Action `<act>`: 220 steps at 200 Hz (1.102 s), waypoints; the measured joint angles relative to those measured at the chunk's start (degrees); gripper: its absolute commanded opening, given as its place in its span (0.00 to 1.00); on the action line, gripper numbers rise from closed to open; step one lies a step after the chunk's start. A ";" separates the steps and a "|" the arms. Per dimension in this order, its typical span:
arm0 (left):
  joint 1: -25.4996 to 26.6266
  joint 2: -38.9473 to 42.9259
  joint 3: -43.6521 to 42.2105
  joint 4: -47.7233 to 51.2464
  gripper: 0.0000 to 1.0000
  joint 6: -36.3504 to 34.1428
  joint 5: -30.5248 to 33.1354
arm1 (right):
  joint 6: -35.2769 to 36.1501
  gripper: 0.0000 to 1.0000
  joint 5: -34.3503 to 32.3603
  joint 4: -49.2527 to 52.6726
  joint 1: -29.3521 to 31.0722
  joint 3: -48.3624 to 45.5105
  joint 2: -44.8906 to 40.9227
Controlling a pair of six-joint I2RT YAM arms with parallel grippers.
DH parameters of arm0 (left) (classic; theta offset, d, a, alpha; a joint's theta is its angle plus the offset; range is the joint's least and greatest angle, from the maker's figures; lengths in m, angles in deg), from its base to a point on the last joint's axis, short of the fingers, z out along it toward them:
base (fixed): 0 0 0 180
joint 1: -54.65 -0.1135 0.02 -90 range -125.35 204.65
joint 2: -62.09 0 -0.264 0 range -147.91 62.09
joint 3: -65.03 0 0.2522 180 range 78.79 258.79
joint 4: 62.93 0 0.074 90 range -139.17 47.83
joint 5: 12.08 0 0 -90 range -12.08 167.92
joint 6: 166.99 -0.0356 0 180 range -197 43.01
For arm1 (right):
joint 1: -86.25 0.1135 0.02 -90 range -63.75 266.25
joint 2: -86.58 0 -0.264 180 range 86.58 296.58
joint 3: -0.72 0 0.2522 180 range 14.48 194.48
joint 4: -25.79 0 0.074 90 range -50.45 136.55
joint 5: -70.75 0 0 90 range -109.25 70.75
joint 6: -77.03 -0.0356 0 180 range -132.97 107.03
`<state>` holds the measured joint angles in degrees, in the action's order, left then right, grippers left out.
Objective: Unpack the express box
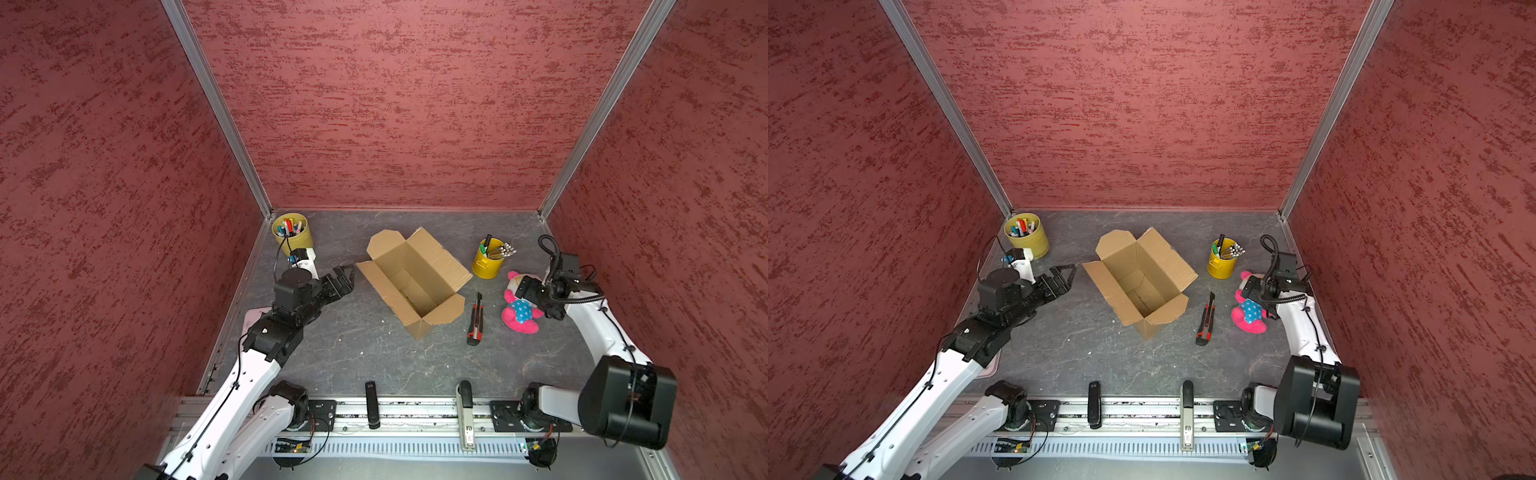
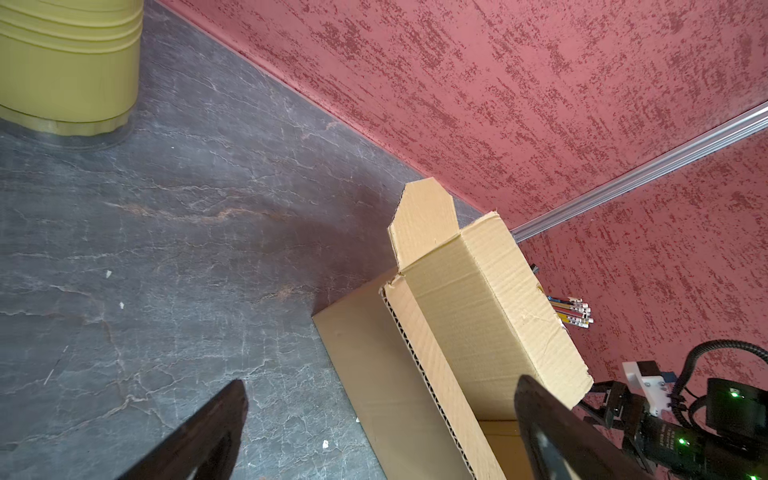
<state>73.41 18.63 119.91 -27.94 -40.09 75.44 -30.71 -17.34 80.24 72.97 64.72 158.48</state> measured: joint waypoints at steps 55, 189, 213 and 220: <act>-2.84 1.92 -0.11 4.90 1.00 -2.82 3.58 | 0.15 0.99 -1.03 0.07 -0.02 -0.04 -7.67; -6.86 7.87 -14.82 -8.57 1.00 -20.74 21.66 | 0.39 0.99 3.50 -14.82 -0.02 -11.54 -34.27; -9.64 4.48 -18.80 -16.96 1.00 -23.52 21.92 | -1.88 0.99 4.74 -17.79 -0.02 -12.76 -34.88; -10.86 2.82 -19.43 -19.28 1.00 -23.96 21.59 | -2.25 0.99 5.60 -18.56 -0.02 -12.94 -34.49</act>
<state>62.55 21.45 100.48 -47.22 -64.04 97.04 -32.96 -11.74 61.68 72.95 51.78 123.99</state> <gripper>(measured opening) 0.996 0.989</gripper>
